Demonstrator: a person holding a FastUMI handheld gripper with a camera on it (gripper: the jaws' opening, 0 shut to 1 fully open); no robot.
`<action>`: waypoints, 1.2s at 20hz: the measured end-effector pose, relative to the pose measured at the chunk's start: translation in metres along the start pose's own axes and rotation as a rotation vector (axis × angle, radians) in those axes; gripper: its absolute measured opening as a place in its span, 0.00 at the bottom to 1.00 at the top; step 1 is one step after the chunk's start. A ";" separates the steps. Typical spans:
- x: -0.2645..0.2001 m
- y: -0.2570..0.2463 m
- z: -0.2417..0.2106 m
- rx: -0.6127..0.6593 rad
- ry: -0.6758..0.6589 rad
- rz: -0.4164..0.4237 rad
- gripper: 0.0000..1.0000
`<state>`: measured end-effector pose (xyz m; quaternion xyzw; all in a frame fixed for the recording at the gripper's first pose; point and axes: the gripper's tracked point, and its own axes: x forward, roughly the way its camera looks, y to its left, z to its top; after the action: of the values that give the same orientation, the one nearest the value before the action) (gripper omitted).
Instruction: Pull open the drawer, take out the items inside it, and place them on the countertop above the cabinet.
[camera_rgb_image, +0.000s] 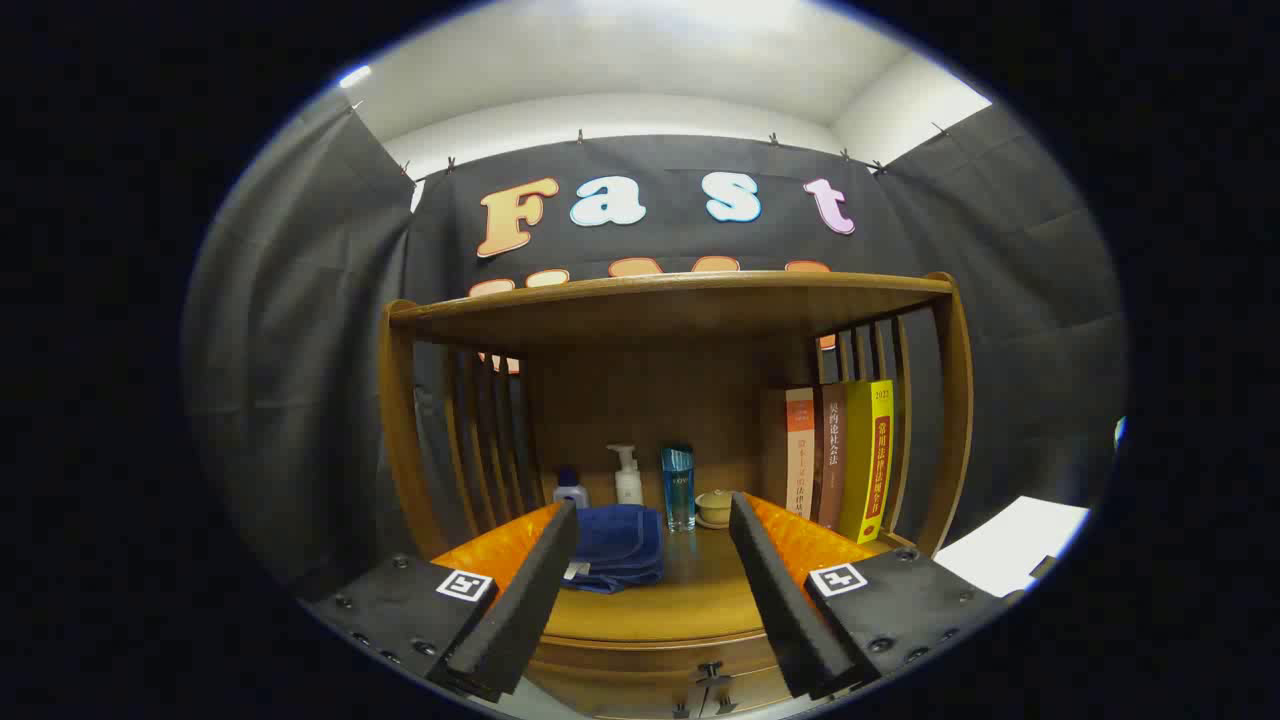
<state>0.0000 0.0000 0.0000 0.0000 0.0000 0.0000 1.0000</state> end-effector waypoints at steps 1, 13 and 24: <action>-0.001 -0.001 0.002 -0.001 -0.004 -0.002 0.99; -0.005 -0.015 -0.001 -0.001 0.002 -0.025 0.99; -0.006 -0.023 -0.036 0.001 0.039 -0.038 0.99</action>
<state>-0.0056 -0.0233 -0.0361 0.0006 0.0194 -0.0189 0.9996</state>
